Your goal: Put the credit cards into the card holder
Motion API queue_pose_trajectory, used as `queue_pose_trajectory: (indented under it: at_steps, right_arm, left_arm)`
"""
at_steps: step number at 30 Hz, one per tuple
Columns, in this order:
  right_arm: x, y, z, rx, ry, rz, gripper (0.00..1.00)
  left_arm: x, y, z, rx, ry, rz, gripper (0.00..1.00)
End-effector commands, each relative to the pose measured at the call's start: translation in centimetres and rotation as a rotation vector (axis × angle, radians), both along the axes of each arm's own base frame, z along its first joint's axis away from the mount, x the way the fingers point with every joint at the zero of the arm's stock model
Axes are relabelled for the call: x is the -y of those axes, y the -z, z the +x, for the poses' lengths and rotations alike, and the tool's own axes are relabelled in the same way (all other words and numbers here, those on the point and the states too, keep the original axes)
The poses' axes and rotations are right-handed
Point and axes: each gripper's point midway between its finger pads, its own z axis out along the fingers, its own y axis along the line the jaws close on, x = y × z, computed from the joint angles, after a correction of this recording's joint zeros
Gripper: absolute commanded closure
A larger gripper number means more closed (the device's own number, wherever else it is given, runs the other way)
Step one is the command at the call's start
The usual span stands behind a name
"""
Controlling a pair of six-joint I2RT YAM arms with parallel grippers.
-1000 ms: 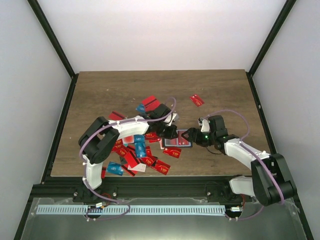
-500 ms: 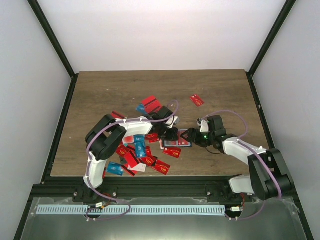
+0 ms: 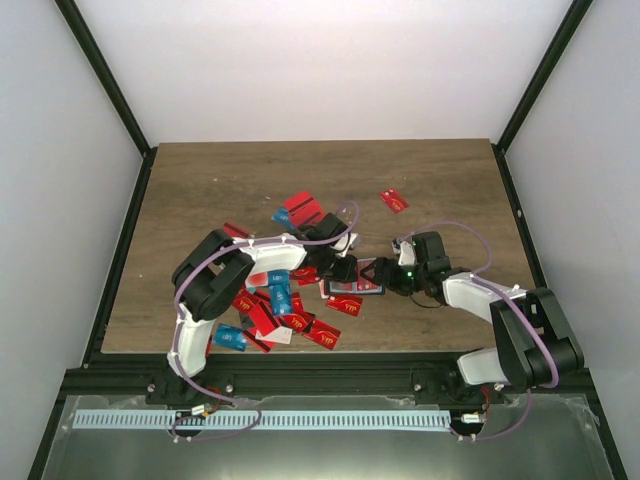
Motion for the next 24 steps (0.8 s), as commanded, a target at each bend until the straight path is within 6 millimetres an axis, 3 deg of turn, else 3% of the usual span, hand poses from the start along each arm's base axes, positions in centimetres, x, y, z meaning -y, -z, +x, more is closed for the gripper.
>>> queue_pose_trajectory:
  at_steps: [1, 13, 24]
  right_arm:
    - [-0.5, -0.2, 0.0, 0.008, -0.019, 0.026, 0.22]
    - [-2.1, -2.9, -0.2, 0.065, -0.094, 0.131, 0.22]
    - [-3.1, -3.3, -0.2, 0.061, -0.115, 0.120, 0.22]
  left_arm:
    - [-0.3, 2.5, -0.8, -0.020, 0.017, 0.061, 0.96]
    - [-0.1, 1.3, -0.7, 0.001, 0.016, 0.046, 0.96]
    - [-1.4, -3.8, 0.7, 0.110, -0.052, 0.019, 0.96]
